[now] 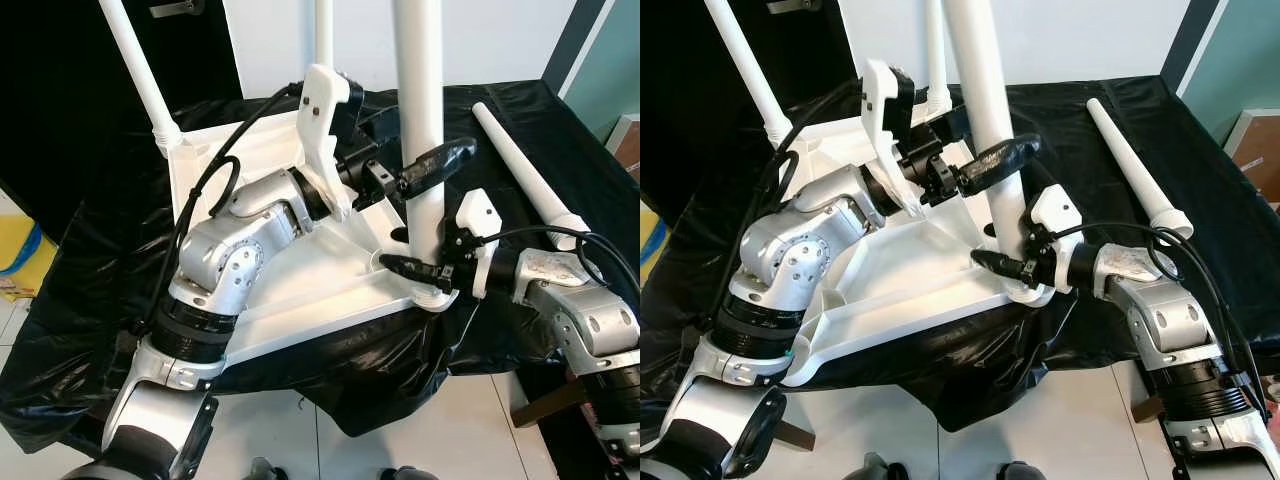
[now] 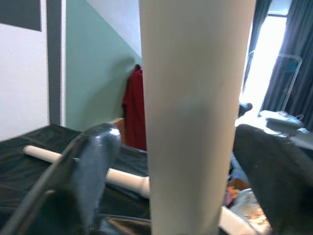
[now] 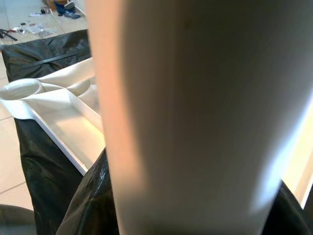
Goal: Building children table
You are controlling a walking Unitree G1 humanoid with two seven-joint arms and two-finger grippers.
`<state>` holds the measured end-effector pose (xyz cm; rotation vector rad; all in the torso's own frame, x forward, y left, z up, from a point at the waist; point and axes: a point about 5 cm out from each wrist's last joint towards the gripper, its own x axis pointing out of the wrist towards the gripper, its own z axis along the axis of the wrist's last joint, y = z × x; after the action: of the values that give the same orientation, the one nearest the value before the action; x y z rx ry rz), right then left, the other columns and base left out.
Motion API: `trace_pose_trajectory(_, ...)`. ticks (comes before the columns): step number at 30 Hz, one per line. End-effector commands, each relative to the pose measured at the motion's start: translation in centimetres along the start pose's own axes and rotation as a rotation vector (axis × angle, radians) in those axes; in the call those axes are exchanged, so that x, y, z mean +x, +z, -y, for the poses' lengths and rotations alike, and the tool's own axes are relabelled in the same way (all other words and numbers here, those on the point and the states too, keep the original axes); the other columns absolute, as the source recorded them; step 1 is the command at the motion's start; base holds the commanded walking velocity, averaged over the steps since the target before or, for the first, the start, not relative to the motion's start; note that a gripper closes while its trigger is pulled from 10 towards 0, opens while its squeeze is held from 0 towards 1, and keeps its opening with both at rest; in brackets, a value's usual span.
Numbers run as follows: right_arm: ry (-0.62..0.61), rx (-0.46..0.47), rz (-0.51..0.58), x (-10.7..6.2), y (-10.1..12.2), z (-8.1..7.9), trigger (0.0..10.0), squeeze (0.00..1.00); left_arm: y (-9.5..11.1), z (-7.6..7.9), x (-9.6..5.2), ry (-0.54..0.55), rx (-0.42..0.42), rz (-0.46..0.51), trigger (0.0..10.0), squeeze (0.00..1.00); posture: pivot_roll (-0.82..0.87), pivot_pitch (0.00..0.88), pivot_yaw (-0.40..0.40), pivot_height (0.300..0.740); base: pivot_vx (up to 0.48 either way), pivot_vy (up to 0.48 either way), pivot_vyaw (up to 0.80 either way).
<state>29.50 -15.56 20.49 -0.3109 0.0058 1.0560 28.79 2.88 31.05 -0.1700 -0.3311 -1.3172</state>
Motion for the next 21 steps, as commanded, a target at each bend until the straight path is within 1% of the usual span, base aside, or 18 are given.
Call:
trace_pose_trajectory(1,0.025,-0.004,0.006,0.03,0.22,-0.29,10.0,0.00,0.27,1.13,-0.04,-0.243,-0.016,0.002,10.0,0.00,-0.13,0.107,0.027,0.740,0.000,0.000,0.00)
trace_pose_trajectory(2,0.034,-0.005,0.000,0.01,0.15,-0.32,10.0,0.00,0.39,1.10,-0.03,-0.247,-0.028,0.001,3.5,0.00,-0.14,0.105,0.027,0.740,0.000,0.000,0.00)
trace_pose_trajectory(3,0.044,-0.004,-0.003,-0.01,0.12,-0.37,10.0,0.00,0.43,1.08,-0.06,-0.257,-0.032,-0.003,0.0,0.00,-0.14,0.103,0.028,0.740,0.000,0.000,0.00)
trace_pose_trajectory(8,0.061,-0.001,-0.009,-0.07,0.06,-0.42,10.0,0.00,0.39,0.98,-0.17,-0.268,-0.032,-0.018,0.0,0.00,-0.14,0.095,0.028,0.740,0.000,0.000,0.00)
trace_pose_trajectory(16,0.051,-0.004,-0.010,-0.16,0.06,-0.26,10.0,0.00,0.23,0.88,-0.18,-0.261,-0.020,-0.031,0.0,0.00,-0.14,0.087,0.031,0.740,0.000,0.000,0.00)
trace_pose_trajectory(18,0.045,-0.004,-0.010,-0.19,0.04,-0.19,10.0,0.00,0.19,0.83,-0.18,-0.255,-0.014,-0.035,0.0,0.00,-0.14,0.083,0.033,0.740,0.000,0.000,0.00)
trace_pose_trajectory(20,0.000,-0.004,0.001,-0.31,0.05,0.13,10.0,0.00,0.31,0.63,-0.04,-0.222,-0.016,-0.052,0.0,0.00,-0.14,0.073,0.036,0.740,0.000,0.000,0.00)
trace_pose_trajectory(21,0.000,-0.004,0.001,-0.31,0.05,0.13,10.0,0.00,0.31,0.63,-0.04,-0.222,-0.016,-0.052,0.0,0.00,-0.14,0.073,0.036,0.740,0.000,0.000,0.00)
